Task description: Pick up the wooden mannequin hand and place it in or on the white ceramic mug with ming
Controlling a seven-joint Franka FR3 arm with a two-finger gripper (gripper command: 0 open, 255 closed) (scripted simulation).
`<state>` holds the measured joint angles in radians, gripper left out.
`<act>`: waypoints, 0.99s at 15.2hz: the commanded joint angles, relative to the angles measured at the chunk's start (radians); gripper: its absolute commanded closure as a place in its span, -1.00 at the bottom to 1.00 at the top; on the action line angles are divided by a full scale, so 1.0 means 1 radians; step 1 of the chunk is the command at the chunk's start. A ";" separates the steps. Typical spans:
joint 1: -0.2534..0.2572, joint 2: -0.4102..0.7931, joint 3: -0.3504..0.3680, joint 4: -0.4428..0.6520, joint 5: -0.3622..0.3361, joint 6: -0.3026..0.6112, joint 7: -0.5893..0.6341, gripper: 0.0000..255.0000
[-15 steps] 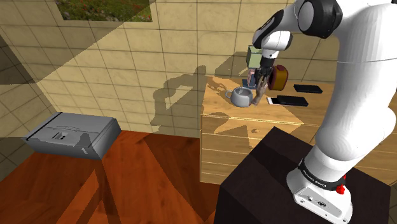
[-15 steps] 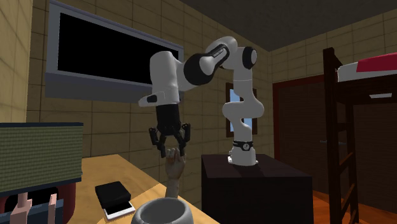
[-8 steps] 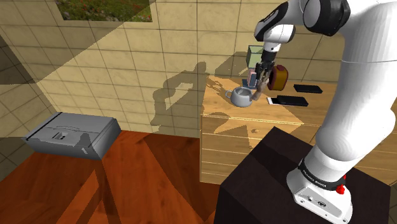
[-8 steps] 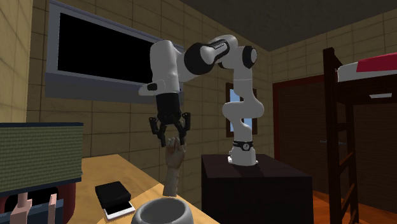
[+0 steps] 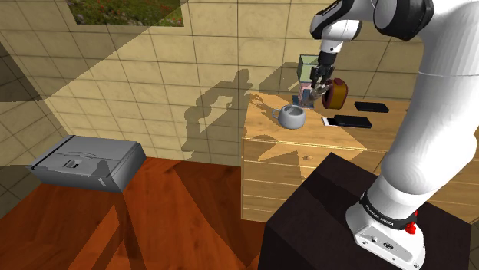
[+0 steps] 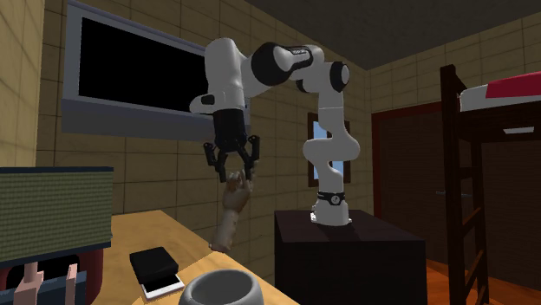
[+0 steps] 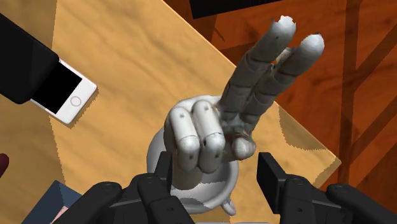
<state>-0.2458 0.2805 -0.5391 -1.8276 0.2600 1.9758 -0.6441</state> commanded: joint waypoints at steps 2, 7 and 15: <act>0.003 -0.015 -0.003 0.023 -0.012 -0.035 0.011 1.00; 0.005 -0.034 -0.008 0.060 -0.026 -0.087 0.024 1.00; -0.050 0.251 0.049 0.539 0.082 -0.295 0.098 1.00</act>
<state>-0.2888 0.4953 -0.4977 -1.3469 0.3291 1.7029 -0.5573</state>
